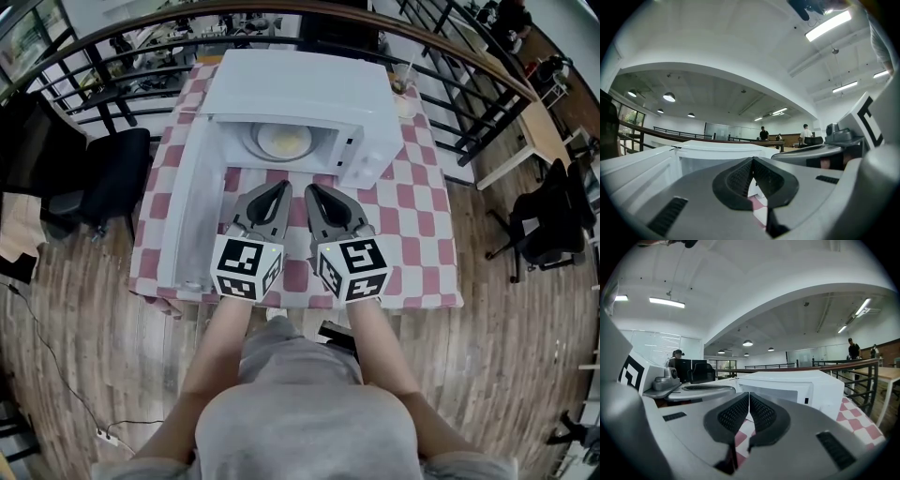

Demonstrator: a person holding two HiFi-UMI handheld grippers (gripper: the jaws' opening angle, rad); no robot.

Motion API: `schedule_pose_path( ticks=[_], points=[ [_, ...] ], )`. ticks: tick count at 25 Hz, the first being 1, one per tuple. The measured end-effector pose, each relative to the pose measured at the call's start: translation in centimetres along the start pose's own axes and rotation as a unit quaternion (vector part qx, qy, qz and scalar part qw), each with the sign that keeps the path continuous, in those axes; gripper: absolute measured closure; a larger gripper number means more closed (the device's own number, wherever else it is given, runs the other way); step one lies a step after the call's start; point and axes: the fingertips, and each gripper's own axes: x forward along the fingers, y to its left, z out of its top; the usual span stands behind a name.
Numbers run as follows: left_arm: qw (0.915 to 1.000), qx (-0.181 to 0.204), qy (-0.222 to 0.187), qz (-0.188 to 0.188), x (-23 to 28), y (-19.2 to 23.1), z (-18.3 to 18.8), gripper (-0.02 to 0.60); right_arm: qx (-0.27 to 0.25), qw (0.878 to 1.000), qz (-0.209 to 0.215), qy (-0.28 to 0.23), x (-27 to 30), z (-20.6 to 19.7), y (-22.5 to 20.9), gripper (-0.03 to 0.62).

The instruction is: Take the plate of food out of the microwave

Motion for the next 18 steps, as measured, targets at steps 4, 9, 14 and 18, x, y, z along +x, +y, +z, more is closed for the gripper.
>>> schedule_pose_path(
  ticks=[4,9,14,18],
  points=[
    [0.9999,-0.010,0.005,0.009,1.6,1.9,-0.6,0.581,0.022,1.000,-0.005,0.007,2.0,-0.6,-1.2,0.568],
    [0.9998,-0.014,0.008,0.011,3.0,3.4,-1.1,0.581,0.035,0.999,-0.004,0.012,3.6,-1.2,-1.8,0.568],
    [0.9997,-0.016,0.014,0.010,3.6,3.7,-1.6,0.581,0.057,0.998,-0.011,0.023,4.4,-2.0,-2.9,0.566],
    [0.9994,-0.022,0.019,0.015,3.8,4.0,-2.0,0.581,0.064,0.998,-0.009,0.029,4.6,-2.4,-3.2,0.566]
  ],
)
